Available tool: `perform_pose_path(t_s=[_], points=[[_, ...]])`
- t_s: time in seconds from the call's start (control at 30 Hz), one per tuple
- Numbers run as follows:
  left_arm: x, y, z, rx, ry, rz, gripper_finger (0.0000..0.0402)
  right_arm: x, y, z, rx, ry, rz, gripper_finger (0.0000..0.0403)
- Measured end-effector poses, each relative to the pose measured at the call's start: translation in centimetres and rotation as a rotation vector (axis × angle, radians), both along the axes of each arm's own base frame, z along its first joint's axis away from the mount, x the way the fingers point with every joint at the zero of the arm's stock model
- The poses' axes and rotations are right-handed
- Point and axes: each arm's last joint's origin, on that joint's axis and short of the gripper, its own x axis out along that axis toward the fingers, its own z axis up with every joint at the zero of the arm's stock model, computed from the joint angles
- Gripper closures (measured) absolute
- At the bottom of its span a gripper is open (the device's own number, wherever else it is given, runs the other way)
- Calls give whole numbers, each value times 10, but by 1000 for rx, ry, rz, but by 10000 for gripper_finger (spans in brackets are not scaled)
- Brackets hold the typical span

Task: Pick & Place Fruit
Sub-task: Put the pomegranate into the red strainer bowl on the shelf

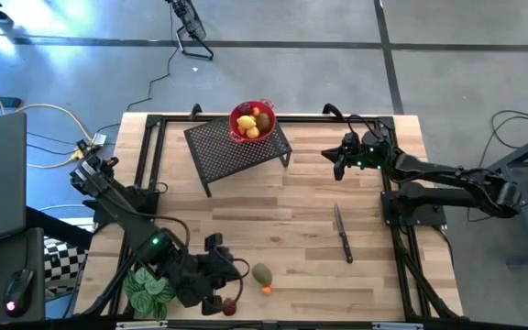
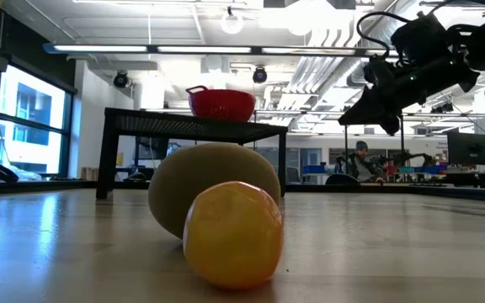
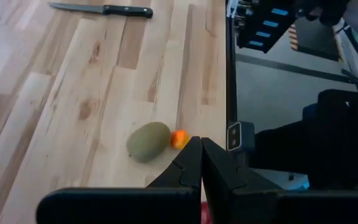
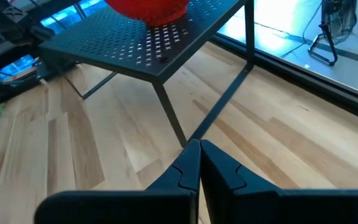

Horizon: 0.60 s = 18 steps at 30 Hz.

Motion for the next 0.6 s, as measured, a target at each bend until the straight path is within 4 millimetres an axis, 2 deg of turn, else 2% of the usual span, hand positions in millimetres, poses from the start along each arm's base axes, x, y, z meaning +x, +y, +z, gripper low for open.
perform_pose_path(t_s=[0.37, 0.6], points=[[3, -4, 11, -11, -72, -20, 401, 7, 11, 0, -14, 14, -7, 400], [15, -21, 28, 76, -14, -60, 401, 8, 12, 0, -18, 17, -9, 400]])
